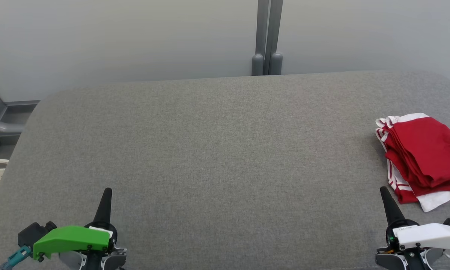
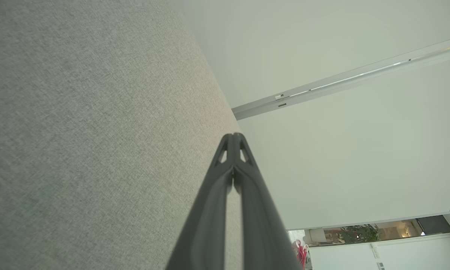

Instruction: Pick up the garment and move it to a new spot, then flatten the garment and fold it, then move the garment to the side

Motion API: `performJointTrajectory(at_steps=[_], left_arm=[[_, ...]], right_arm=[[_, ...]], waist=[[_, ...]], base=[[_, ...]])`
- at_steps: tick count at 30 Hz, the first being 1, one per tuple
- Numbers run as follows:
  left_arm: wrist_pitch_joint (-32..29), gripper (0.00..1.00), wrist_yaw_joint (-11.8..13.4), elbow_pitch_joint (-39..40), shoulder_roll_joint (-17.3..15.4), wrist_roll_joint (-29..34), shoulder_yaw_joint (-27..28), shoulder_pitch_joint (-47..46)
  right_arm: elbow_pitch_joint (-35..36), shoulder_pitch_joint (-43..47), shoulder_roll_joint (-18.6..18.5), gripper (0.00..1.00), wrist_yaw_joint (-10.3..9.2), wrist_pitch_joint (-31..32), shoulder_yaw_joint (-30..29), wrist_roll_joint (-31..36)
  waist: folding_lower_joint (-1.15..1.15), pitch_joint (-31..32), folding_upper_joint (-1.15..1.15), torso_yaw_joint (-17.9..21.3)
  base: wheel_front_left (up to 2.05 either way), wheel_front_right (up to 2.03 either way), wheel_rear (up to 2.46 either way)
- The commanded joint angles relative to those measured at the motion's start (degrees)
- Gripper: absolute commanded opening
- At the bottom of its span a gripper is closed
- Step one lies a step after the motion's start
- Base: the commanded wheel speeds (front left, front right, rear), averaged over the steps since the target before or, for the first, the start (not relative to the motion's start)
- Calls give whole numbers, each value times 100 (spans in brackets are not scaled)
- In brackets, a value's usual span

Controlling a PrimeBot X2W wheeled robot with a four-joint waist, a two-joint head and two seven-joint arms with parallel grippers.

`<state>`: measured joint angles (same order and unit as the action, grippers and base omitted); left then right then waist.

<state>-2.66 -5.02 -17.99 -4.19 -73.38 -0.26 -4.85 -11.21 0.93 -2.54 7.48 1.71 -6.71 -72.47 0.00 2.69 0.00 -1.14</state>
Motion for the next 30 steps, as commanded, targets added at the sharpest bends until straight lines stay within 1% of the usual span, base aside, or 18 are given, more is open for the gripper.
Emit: performJointTrajectory(at_steps=[1, 30], left_arm=[[-41, 0, -42, 51, 16, -172, 37, -177], [-389, 0, -194, 41, 89, -1358, 233, -448]], right_arm=[[74, -95, -35, 0, 2, 28, -34, -155], [227, -145, -45, 0, 2, 203, -203, -1439]], waist=[[0, -11, 0, 5], [0, -185, 0, 74]], base=[[0, 0, 0], [0, 0, 0]])
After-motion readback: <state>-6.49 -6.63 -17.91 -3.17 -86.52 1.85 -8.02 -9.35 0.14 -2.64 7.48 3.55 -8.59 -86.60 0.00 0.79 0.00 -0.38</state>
